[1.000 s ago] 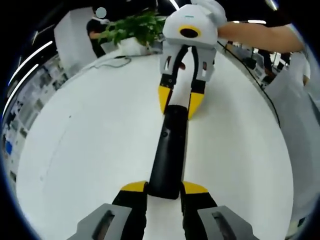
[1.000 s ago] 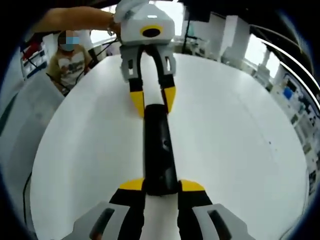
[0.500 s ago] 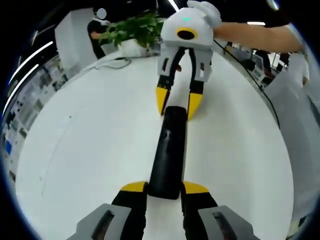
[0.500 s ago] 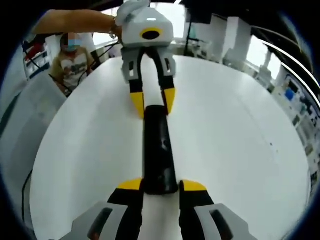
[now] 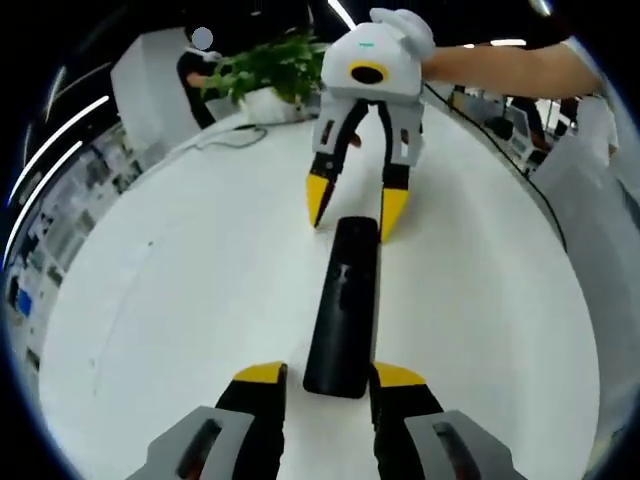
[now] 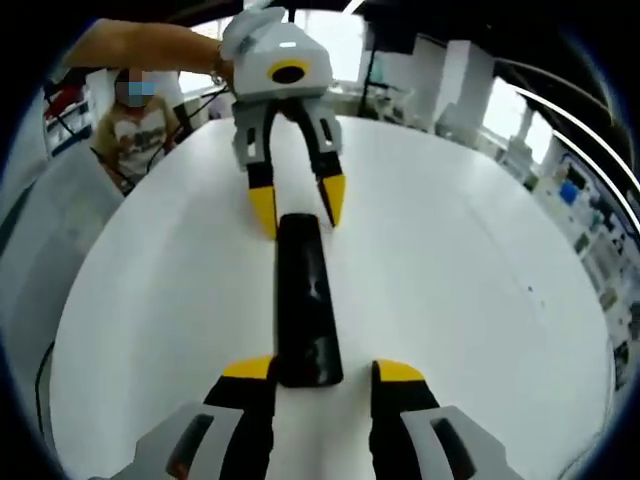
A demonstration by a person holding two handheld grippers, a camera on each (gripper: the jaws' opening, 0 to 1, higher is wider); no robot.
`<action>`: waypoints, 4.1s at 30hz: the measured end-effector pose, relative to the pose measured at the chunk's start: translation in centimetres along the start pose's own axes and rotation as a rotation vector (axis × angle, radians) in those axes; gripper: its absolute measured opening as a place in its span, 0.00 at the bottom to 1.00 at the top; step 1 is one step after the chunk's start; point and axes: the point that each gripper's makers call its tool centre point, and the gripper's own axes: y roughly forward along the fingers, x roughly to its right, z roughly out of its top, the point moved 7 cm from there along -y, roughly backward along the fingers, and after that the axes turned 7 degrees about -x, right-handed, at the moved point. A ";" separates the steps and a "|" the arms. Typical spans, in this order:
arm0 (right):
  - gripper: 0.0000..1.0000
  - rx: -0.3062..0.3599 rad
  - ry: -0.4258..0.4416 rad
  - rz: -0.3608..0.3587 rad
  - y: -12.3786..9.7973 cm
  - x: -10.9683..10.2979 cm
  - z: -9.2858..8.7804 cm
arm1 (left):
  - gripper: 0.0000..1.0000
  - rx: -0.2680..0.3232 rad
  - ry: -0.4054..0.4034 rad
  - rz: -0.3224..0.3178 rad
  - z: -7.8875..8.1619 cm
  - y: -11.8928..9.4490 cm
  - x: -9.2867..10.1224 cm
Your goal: Press the specified remote control buttons in sequence, fully releasing each button before pressing the next.
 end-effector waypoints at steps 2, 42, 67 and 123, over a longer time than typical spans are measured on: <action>0.37 0.003 -0.002 -0.021 -0.1 0.0 0.0 | 0.33 0.008 0.000 0.010 -0.1 0.0 0.0; 0.47 0.481 0.407 -0.443 -5.6 -4.2 1.5 | 0.49 0.540 -0.514 0.474 -0.1 -6.0 6.8; 0.44 0.427 0.463 -0.526 -10.7 -12.0 -0.3 | 0.48 0.483 -0.657 0.559 -2.6 -11.1 14.5; 0.37 0.559 0.540 -0.611 -15.5 -22.0 -0.1 | 0.63 0.601 -0.792 0.642 -0.6 -14.5 22.1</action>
